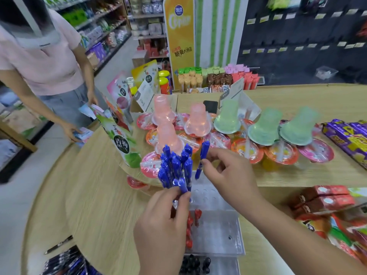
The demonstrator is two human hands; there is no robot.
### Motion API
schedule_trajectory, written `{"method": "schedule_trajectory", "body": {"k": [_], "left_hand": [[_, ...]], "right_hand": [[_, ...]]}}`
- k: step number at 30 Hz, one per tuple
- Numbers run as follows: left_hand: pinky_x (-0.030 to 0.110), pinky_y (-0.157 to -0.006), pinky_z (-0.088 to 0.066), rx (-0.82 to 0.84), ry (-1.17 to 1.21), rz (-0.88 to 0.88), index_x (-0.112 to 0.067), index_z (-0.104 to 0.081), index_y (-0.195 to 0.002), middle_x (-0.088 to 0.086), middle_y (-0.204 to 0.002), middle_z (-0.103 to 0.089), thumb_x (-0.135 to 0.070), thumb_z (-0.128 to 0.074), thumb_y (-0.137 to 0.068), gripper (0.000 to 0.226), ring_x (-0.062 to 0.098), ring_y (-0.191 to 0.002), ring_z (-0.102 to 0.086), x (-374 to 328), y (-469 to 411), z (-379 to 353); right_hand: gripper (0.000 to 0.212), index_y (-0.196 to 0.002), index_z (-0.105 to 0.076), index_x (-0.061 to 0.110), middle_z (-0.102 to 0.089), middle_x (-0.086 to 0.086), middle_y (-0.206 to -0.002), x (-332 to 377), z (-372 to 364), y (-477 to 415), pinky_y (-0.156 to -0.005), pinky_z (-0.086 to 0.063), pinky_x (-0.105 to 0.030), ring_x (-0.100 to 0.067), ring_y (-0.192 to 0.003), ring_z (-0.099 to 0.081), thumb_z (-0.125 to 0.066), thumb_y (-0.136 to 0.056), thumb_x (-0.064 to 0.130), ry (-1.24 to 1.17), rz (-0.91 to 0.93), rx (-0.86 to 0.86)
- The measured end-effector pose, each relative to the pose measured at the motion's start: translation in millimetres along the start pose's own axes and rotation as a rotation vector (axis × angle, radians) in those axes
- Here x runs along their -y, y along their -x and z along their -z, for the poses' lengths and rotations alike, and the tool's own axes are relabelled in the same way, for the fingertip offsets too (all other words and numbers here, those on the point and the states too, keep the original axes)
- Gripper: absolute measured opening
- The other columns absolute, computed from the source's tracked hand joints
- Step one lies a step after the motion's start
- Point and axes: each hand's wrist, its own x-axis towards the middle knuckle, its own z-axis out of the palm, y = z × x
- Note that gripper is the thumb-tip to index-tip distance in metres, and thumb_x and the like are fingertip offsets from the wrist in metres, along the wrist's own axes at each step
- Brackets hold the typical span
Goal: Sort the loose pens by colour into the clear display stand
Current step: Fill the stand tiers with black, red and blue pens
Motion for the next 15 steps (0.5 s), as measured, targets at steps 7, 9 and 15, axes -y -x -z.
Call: {"method": "schedule_trajectory", "body": {"k": [7, 9, 15], "left_hand": [[0.016, -0.051, -0.036, 0.013, -0.132, 0.022, -0.030, -0.072, -0.081, -0.016, -0.072, -0.060, -0.048, -0.056, -0.085, 0.024, 0.008, -0.069, -0.052, 3.4, 4.9, -8.7], [0.021, -0.048, -0.038, -0.002, -0.146, 0.019, -0.030, -0.073, -0.080, -0.014, -0.070, -0.059, -0.047, -0.056, -0.084, 0.024, 0.009, -0.067, -0.052, 3.1, 4.6, -11.7], [0.024, -0.040, -0.031, -0.067, -0.313, -0.107, -0.023, -0.073, -0.077, -0.007, -0.065, -0.061, -0.044, -0.055, -0.090, 0.031, 0.014, -0.047, -0.055, 4.2, 4.2, -19.8]], "right_hand": [[0.008, -0.092, -0.068, 0.034, -0.056, 0.022, -0.077, 2.6, -2.4, -5.2, -0.054, -0.028, -0.008, 0.014, -0.067, -0.047, -0.065, -0.085, 0.034, 0.218, 0.090, 0.099], [0.009, -0.093, -0.068, 0.034, -0.055, 0.022, -0.076, 2.6, -2.7, -6.9, -0.054, -0.028, -0.008, 0.013, -0.066, -0.047, -0.064, -0.085, 0.035, 0.209, 0.087, 0.121], [0.007, -0.091, -0.065, 0.034, -0.060, 0.020, -0.079, -0.4, -4.9, -9.8, -0.055, -0.034, -0.013, 0.007, -0.067, -0.050, -0.060, -0.087, 0.037, 0.183, 0.026, 0.136]]}}
